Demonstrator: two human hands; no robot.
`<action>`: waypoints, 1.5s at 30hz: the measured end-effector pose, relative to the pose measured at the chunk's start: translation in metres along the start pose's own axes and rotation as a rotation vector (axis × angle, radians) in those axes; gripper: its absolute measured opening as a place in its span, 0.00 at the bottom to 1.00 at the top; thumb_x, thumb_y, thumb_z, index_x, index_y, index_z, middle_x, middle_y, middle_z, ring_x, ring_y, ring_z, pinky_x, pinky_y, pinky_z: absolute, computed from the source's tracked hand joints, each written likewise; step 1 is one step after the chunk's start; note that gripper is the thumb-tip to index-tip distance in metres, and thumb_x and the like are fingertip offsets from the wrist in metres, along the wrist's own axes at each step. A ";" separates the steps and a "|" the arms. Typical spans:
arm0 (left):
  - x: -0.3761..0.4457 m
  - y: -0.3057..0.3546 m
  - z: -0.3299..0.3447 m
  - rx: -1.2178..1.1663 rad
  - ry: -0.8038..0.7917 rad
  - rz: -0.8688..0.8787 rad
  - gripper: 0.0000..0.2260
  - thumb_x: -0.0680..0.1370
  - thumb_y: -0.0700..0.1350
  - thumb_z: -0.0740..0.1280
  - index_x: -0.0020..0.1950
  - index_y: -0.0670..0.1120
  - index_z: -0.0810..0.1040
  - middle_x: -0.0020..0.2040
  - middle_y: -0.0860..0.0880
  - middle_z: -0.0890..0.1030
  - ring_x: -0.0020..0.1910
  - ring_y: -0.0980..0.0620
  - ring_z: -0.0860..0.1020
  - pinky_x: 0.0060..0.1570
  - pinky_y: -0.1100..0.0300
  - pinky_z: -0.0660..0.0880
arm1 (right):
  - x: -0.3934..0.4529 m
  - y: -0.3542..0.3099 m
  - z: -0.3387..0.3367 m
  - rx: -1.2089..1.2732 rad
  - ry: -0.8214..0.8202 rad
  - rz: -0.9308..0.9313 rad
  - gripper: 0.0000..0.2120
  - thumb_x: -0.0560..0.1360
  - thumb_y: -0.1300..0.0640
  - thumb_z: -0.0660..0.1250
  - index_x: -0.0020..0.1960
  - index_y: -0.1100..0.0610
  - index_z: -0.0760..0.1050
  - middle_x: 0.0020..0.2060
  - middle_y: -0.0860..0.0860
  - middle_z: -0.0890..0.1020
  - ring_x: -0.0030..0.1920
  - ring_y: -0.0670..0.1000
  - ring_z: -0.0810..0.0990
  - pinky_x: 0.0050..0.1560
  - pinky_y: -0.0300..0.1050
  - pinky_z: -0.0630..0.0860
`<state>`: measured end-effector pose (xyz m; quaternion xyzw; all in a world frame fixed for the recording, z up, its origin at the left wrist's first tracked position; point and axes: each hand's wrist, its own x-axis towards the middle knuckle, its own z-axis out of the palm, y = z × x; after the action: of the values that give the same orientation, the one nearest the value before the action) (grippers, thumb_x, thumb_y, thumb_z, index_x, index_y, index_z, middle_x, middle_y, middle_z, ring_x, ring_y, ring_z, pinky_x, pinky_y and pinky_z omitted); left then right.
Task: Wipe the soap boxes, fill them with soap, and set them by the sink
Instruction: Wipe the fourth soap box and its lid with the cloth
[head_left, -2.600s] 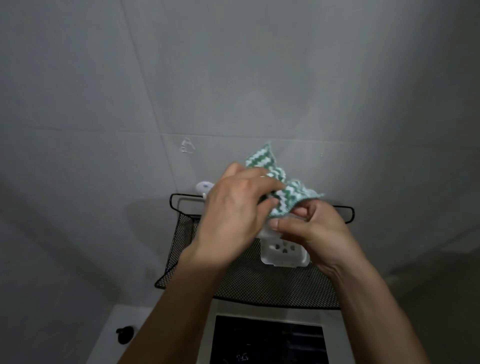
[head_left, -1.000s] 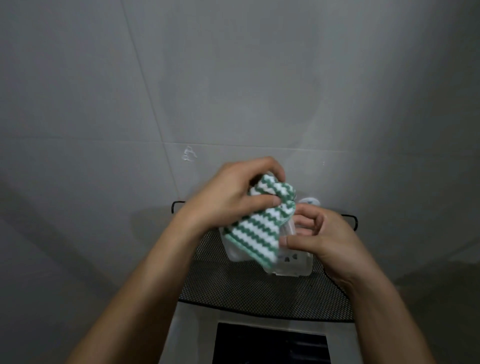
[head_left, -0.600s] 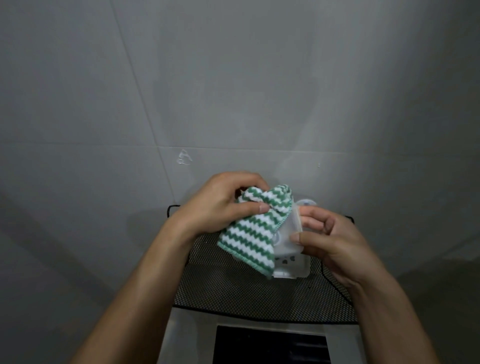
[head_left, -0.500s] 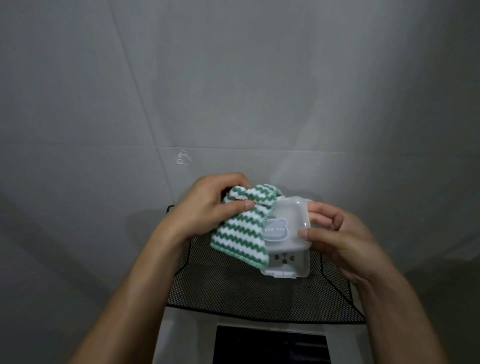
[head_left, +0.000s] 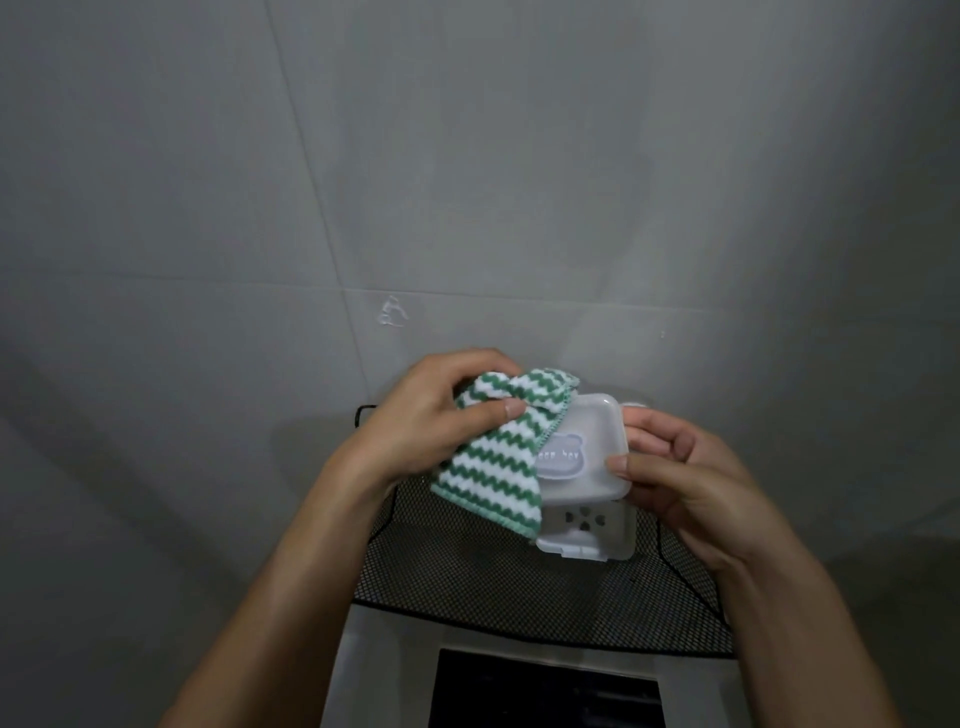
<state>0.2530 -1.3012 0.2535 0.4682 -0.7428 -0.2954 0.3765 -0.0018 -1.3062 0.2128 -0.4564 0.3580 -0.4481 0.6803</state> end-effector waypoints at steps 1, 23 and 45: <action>-0.002 -0.003 -0.003 -0.026 0.000 -0.014 0.07 0.77 0.50 0.70 0.53 0.51 0.81 0.46 0.51 0.83 0.45 0.51 0.83 0.45 0.51 0.78 | 0.000 0.000 -0.001 0.009 0.010 0.008 0.27 0.59 0.65 0.73 0.59 0.65 0.78 0.49 0.60 0.85 0.43 0.54 0.86 0.39 0.45 0.84; -0.015 -0.019 0.022 -0.567 0.342 -0.204 0.12 0.71 0.50 0.75 0.50 0.50 0.77 0.44 0.48 0.84 0.43 0.49 0.84 0.40 0.53 0.79 | -0.005 -0.015 0.022 0.074 0.119 0.062 0.29 0.66 0.60 0.73 0.67 0.59 0.75 0.59 0.61 0.83 0.59 0.62 0.82 0.56 0.57 0.82; -0.037 0.024 0.082 -0.147 0.462 -0.199 0.03 0.81 0.46 0.66 0.52 0.49 0.78 0.44 0.52 0.84 0.43 0.56 0.83 0.39 0.50 0.81 | -0.010 -0.015 0.011 0.141 0.207 0.064 0.18 0.64 0.62 0.73 0.53 0.63 0.78 0.41 0.59 0.87 0.39 0.53 0.87 0.37 0.49 0.85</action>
<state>0.1835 -1.2507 0.2171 0.5652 -0.5640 -0.2694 0.5384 0.0005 -1.2958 0.2319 -0.3471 0.4082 -0.4950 0.6840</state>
